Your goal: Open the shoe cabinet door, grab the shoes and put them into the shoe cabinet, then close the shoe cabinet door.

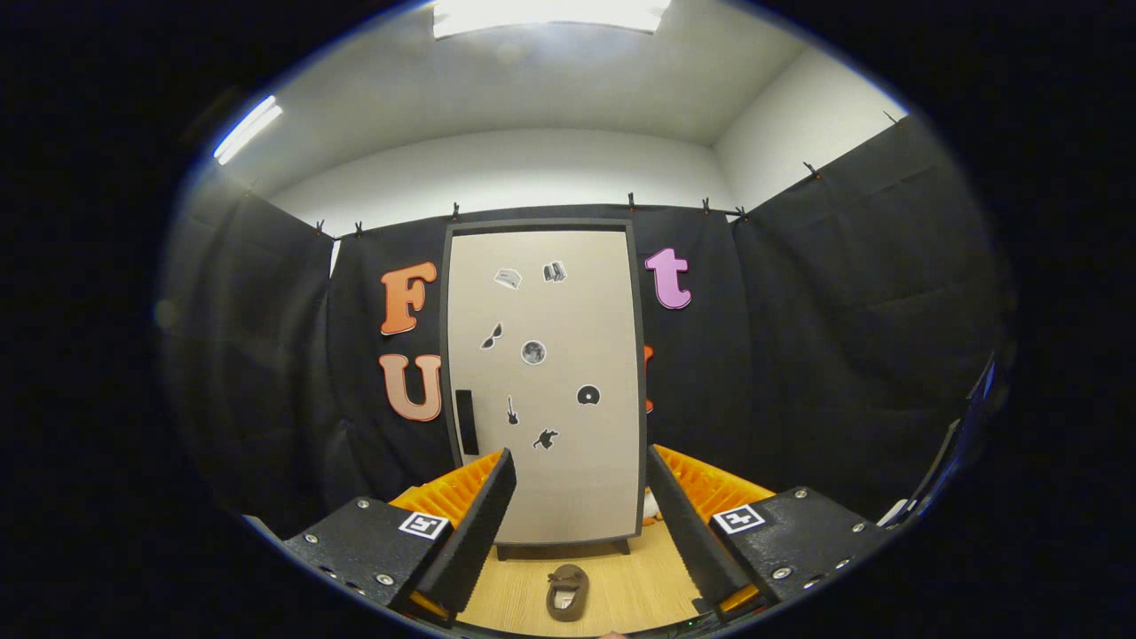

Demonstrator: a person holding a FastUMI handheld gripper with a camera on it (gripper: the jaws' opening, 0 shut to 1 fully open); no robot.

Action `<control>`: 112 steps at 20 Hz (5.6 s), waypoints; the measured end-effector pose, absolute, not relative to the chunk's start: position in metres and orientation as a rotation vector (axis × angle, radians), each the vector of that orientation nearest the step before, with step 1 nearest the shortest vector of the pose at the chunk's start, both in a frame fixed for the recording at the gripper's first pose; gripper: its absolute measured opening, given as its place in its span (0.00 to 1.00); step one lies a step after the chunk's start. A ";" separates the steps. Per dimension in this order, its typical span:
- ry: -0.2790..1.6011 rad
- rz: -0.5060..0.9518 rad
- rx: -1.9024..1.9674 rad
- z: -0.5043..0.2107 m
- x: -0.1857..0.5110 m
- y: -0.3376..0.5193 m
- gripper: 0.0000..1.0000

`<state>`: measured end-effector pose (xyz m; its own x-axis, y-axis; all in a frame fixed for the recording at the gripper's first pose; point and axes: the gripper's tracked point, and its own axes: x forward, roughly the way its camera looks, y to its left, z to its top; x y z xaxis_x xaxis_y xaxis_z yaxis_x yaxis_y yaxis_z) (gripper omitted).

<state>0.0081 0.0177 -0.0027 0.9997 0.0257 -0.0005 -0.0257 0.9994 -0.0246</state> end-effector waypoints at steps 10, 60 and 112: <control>0.024 0.096 -0.035 -0.016 0.050 0.069 0.85; 0.111 0.216 -0.061 -0.107 0.312 0.240 0.26; 0.111 -0.126 -0.064 -0.081 0.132 -0.060 0.07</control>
<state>0.1318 -0.0595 -0.0808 0.9860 -0.1285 -0.1063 0.1214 0.9901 -0.0706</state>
